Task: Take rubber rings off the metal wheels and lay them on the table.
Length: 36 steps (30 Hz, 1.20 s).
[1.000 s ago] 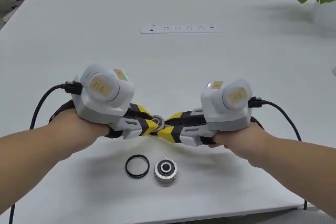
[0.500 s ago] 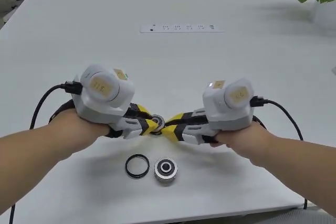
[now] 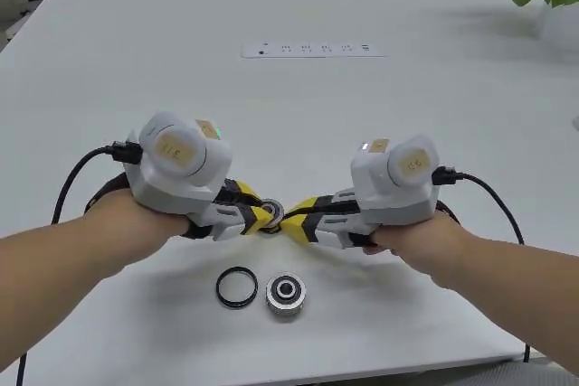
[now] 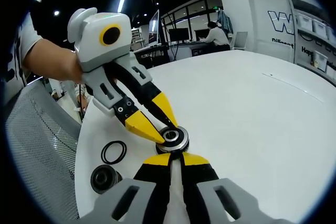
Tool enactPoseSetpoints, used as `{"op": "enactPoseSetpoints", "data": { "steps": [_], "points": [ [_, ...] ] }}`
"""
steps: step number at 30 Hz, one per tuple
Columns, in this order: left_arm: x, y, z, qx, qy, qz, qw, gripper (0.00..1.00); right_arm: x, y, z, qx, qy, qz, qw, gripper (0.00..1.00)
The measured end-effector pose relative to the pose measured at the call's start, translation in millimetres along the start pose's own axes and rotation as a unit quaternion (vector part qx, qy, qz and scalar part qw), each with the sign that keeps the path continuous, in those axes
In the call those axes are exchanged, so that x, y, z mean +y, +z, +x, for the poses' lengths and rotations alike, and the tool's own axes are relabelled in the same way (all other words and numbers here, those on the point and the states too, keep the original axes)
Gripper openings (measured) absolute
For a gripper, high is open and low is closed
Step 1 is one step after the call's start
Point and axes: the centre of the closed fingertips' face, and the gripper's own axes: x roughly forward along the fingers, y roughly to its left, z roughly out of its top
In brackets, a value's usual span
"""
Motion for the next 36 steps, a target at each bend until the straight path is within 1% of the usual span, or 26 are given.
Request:
{"op": "enactPoseSetpoints", "data": {
  "steps": [19,20,27,30,36],
  "points": [
    [-3.7,1.0,-1.5,0.001,0.008,-0.001,1.0,0.13,-2.6,0.4,-3.7,0.0,-0.008,0.014,0.9999,0.0],
    [-3.5,0.9,-1.4,0.001,0.008,-0.001,1.0,0.13,-2.0,1.0,-3.9,-0.001,-0.006,0.021,0.9998,0.0],
    [-4.3,1.1,-1.7,0.0,0.009,-0.003,1.0,0.13,-2.6,1.0,-4.0,-0.003,-0.006,0.029,0.9995,0.0],
    [-4.4,1.2,-1.8,0.0,0.01,-0.003,0.9999,0.13,-3.2,1.6,-4.6,-0.007,-0.005,0.044,0.999,0.0],
    [-3.7,1.2,-1.9,-0.001,0.011,-0.003,0.9999,0.13,-4.1,2.3,-4.3,-0.012,-0.005,0.062,0.998,0.0]
  ]
}}
